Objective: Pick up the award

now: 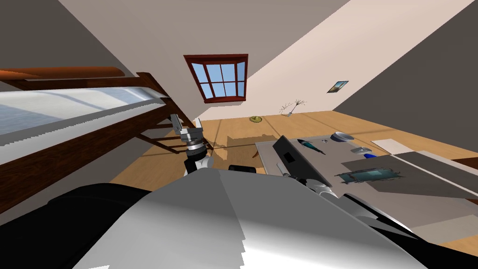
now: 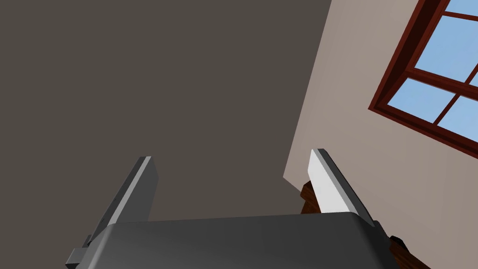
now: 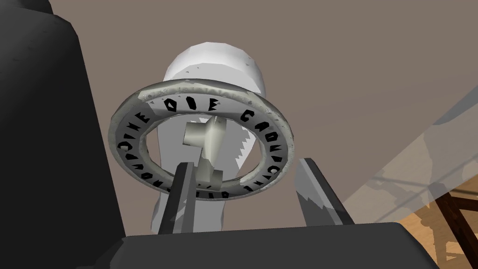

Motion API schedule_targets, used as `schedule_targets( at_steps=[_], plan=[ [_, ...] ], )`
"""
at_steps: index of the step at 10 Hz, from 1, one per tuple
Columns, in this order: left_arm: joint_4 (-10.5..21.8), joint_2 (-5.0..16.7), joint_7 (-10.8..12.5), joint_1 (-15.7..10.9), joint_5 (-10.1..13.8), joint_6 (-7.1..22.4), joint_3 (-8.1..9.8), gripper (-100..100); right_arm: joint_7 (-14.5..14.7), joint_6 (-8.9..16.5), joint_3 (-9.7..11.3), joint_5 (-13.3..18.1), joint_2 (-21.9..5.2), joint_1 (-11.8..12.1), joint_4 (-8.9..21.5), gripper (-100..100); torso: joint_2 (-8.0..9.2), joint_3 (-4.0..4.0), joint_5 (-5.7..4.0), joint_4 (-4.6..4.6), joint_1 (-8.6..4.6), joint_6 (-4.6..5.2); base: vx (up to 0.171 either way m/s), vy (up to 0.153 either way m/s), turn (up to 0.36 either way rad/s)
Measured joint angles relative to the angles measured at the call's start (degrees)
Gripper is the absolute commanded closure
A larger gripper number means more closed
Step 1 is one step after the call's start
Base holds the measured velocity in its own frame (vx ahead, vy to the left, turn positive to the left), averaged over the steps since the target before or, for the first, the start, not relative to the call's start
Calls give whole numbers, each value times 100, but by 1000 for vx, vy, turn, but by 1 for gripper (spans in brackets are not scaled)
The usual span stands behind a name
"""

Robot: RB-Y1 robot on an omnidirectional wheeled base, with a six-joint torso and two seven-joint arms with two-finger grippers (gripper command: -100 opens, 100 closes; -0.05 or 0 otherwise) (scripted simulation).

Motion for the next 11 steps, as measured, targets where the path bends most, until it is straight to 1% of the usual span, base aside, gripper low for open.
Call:
schedule_targets(
  at_steps=[3,4,5,6,7,8,9,10,11],
  plan=[
    [0,0,0,0,0,0,0,0,-4,-3,-2,-2,1,0,-2,100,-6,-4,-7,-3,-14,-2,0,0,0],
    [0,0,0,0,0,0,0,0,-3,-4,-1,-2,1,0,-2,0,-6,-4,-7,-3,-14,-2,0,0,0],
    [0,0,0,0,0,0,0,0,-3,-4,-1,-2,1,0,-2,100,-6,-4,-7,-3,-15,-2,-9,41,-51],
    [0,0,0,0,0,0,0,0,2,-78,-9,7,-50,-54,44,100,-5,-3,-2,-2,-4,0,-10,46,-44],
    [0,0,0,0,0,0,0,0,-196,-25,76,69,-214,61,-287,100,-1,-2,-2,-2,0,1,-11,53,-44],
    [0,0,0,0,0,0,0,0,-66,-175,-16,27,-159,-88,45,100,-4,-3,-1,-2,3,0,-8,40,-25],
    [0,0,0,0,0,0,0,0,-13,-260,-21,30,-198,-111,76,100,-3,-3,-2,-2,0,-1,-5,13,-2],
    [0,0,0,0,0,0,0,0,-130,-217,30,63,-280,-37,-122,100,-4,-3,-4,-2,-9,-2,0,0,0],
    [0,0,0,0,0,0,0,0,-161,-202,37,68,-288,-29,-148,0,-6,-4,-6,-2,-14,-2,0,0,0]
  ],
)
